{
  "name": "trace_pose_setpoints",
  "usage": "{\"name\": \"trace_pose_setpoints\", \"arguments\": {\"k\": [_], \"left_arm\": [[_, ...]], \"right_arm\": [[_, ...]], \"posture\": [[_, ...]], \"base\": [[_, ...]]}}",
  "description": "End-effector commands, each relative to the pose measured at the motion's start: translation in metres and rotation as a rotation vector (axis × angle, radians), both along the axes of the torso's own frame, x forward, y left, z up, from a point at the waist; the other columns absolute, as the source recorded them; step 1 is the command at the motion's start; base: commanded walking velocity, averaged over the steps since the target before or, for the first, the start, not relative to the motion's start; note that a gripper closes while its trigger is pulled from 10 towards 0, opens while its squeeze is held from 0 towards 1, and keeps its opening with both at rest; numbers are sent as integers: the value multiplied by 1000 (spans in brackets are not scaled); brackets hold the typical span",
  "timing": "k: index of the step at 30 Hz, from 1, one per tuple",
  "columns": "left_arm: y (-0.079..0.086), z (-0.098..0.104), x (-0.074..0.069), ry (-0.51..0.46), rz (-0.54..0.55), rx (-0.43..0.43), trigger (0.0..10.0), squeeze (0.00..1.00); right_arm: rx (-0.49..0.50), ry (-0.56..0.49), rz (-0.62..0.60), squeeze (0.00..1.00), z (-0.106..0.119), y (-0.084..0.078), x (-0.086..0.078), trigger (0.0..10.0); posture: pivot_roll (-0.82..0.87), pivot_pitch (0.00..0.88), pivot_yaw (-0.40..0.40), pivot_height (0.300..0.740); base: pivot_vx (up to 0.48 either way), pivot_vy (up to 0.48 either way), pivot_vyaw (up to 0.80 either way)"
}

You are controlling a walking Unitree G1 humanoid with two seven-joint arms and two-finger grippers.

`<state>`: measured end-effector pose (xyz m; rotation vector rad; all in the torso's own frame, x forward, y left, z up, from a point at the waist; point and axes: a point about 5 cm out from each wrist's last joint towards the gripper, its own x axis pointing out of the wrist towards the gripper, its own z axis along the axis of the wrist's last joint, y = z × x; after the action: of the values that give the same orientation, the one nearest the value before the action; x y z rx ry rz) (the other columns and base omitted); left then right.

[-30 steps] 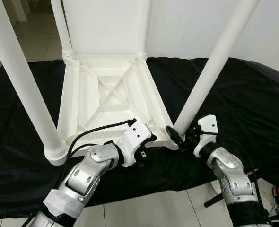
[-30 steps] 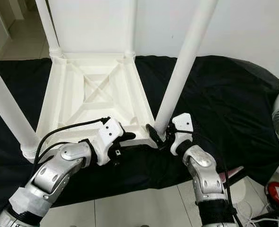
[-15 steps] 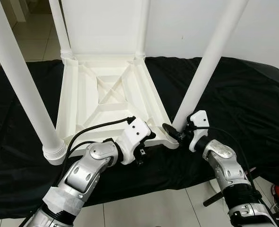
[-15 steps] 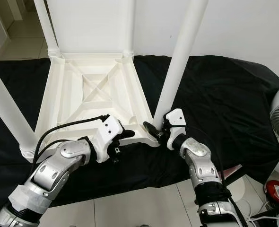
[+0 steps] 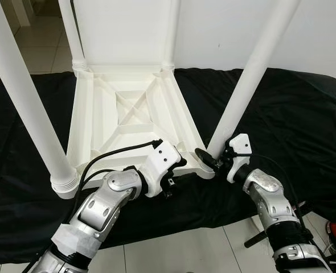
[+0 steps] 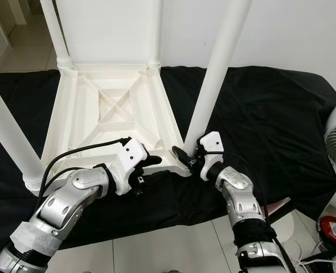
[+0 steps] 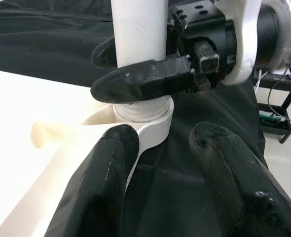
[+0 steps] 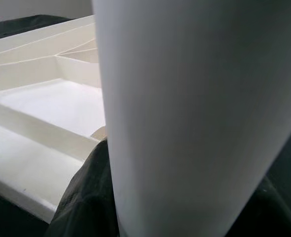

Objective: Building children table

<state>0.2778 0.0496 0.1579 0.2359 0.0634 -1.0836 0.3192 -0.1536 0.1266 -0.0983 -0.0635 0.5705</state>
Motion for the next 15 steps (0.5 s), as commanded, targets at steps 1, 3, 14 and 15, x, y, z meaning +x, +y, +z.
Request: {"name": "trace_pose_setpoints", "arguments": {"k": [1, 3, 14, 15], "left_arm": [[0, 1, 2, -2, -5, -8, 10000, 0], [0, 1, 3, -5, 2, -10, 10000, 0], [-6, 9, 7, -23, 17, -41, 10000, 0], [-7, 10, 9, -30, 21, -42, 10000, 0]], "right_arm": [[-5, 38, -66, 0, -8, 4, -3, 0], [24, 35, -116, 0, -5, 7, -6, 0], [95, 35, -380, 0, -3, 31, -24, 0], [99, 28, -403, 0, -3, 34, -25, 0]], "posture": [[45, 36, -66, 740], [47, 36, -70, 740], [47, 35, -53, 740], [49, 41, -49, 740]], "base": [[0, 0, 0], [0, 0, 0], [0, 0, 0], [0, 0, 0]]}}
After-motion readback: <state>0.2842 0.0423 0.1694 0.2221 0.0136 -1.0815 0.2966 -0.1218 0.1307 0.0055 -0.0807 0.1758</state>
